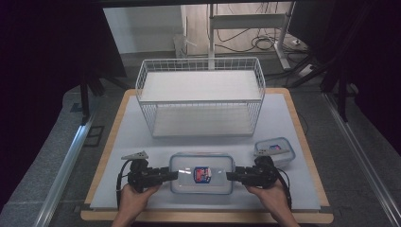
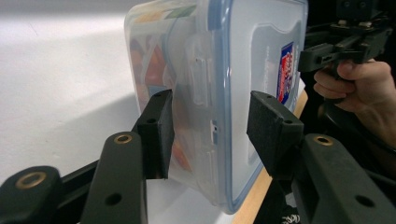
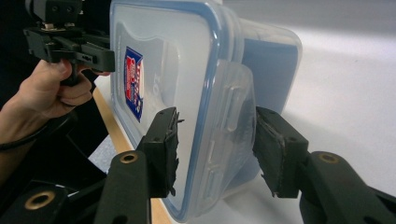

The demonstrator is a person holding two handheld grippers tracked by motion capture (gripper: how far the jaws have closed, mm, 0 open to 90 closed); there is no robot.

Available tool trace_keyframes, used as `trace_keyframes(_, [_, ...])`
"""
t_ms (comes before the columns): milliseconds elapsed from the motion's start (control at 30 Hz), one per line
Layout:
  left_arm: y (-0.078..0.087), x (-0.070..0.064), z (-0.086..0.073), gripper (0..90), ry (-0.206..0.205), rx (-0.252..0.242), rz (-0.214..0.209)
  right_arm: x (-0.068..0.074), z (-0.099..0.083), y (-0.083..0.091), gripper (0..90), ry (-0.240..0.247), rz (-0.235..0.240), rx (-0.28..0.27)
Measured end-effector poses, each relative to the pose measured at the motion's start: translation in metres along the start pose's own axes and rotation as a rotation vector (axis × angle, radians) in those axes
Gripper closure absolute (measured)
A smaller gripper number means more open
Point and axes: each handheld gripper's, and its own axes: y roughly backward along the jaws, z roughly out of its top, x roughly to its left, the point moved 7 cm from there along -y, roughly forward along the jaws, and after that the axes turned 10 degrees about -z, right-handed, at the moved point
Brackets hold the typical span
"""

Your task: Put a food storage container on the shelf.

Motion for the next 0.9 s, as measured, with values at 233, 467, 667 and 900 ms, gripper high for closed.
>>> trace_keyframes(233, [-0.001,-0.003,0.009,52.5,-0.021,-0.016,0.01,-0.001,0.005,0.001,52.2,-0.013,-0.015,-0.027])
trace_keyframes(467, [0.004,-0.011,0.026,52.3,-0.07,-0.035,0.026,0.002,0.021,0.01,52.0,0.004,-0.018,-0.072])
trace_keyframes(667, [0.009,-0.018,0.04,52.3,-0.1,-0.039,0.034,0.005,0.035,0.015,51.9,0.028,-0.02,-0.098])
trace_keyframes(900, [0.017,-0.028,0.065,52.2,-0.134,-0.063,0.043,0.009,0.059,0.024,51.9,0.057,-0.02,-0.128])
